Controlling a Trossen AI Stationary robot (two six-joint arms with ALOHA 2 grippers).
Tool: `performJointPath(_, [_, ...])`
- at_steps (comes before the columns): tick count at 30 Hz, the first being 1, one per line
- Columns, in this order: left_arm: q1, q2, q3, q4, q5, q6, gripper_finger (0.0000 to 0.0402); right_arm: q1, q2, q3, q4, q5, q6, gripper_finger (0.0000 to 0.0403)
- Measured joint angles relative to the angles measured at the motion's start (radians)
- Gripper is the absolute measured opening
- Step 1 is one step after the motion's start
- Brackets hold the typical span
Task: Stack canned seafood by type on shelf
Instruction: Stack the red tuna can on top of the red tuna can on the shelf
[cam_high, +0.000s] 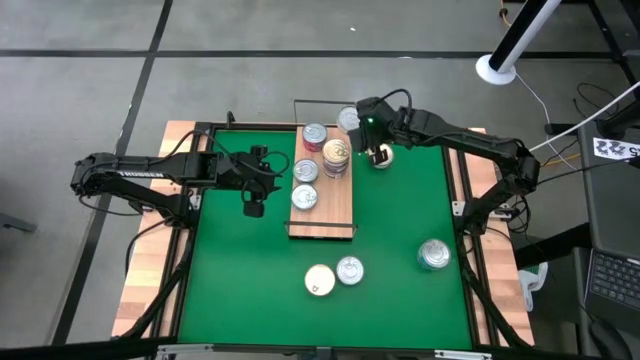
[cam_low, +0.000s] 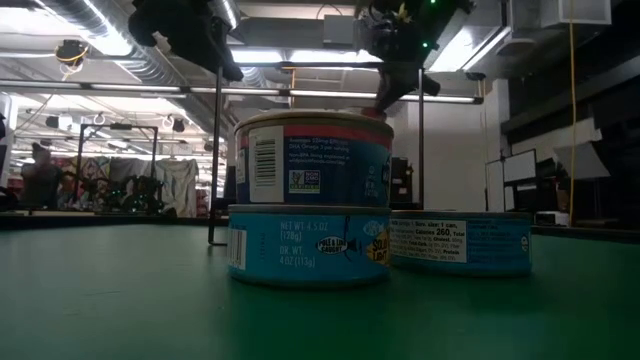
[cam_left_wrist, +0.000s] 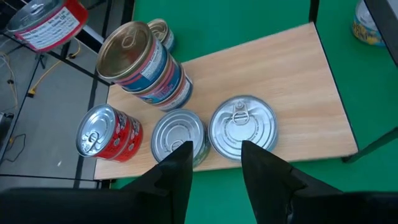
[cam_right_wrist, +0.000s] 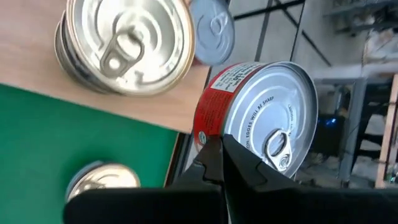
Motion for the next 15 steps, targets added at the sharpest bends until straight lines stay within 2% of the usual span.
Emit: performJointPath(15, [0.000, 0.000, 0.000, 0.024, 0.000, -0.025, 0.0131, -0.005, 0.111, 0.000, 0.232, -0.066, -0.154, 0.0000])
